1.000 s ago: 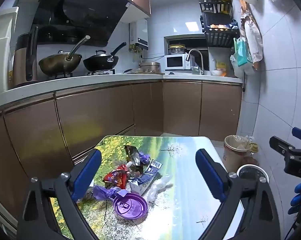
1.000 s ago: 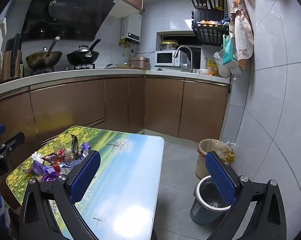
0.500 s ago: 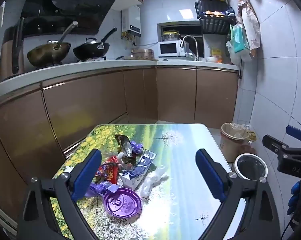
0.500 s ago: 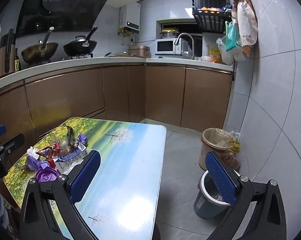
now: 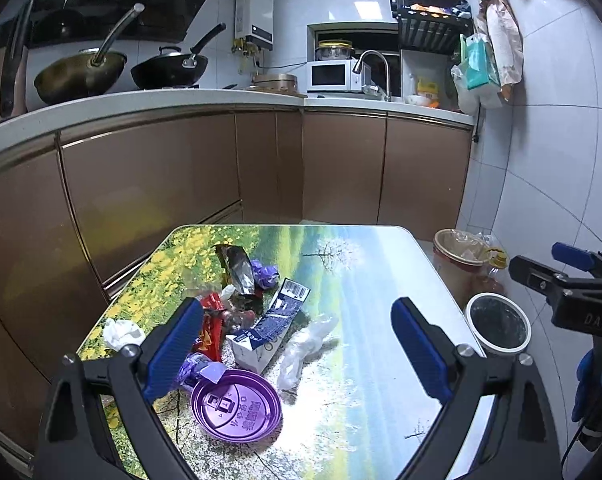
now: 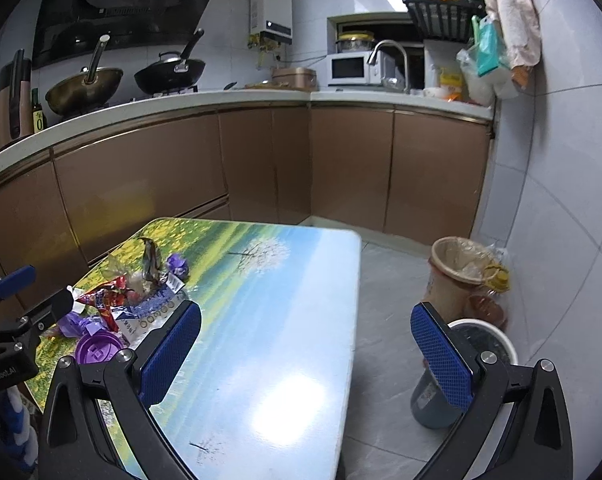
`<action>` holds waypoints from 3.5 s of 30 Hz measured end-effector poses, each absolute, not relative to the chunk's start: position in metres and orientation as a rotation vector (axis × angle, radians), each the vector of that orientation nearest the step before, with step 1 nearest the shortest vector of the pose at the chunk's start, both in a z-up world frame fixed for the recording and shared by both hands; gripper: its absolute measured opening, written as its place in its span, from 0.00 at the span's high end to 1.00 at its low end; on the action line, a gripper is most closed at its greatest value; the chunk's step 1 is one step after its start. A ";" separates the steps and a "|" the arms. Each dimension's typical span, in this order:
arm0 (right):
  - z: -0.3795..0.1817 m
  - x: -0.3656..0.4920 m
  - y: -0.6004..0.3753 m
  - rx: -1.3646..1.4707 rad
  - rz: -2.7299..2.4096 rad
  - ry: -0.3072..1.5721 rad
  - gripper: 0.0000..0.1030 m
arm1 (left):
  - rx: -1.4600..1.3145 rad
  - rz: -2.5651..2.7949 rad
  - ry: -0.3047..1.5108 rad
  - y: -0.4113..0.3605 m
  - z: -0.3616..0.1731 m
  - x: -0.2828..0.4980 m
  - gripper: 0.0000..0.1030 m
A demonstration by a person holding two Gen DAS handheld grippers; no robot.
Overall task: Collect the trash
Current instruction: 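Move both tools toward the trash pile on the table, then grasp the white tissue with the left gripper while the right gripper grasps the clear plastic bag, then carry tissue and plastic bag to the white bin and open both grippers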
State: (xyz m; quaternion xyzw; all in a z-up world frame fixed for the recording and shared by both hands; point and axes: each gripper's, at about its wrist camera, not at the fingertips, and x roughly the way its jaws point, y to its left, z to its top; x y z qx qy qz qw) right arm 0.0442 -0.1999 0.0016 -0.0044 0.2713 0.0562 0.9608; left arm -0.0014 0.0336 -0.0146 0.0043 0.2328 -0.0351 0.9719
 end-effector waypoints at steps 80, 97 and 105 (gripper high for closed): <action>-0.075 0.127 -0.175 0.202 0.474 0.848 0.66 | -0.149 -0.052 0.722 0.153 -0.028 0.107 0.94; -0.126 0.156 -0.464 0.291 -0.088 0.823 0.64 | 0.129 -0.643 0.861 -0.273 -0.063 0.233 0.94; -0.162 0.200 -0.530 0.289 -0.199 0.874 0.55 | 0.151 -0.721 0.968 -0.396 -0.109 0.284 0.92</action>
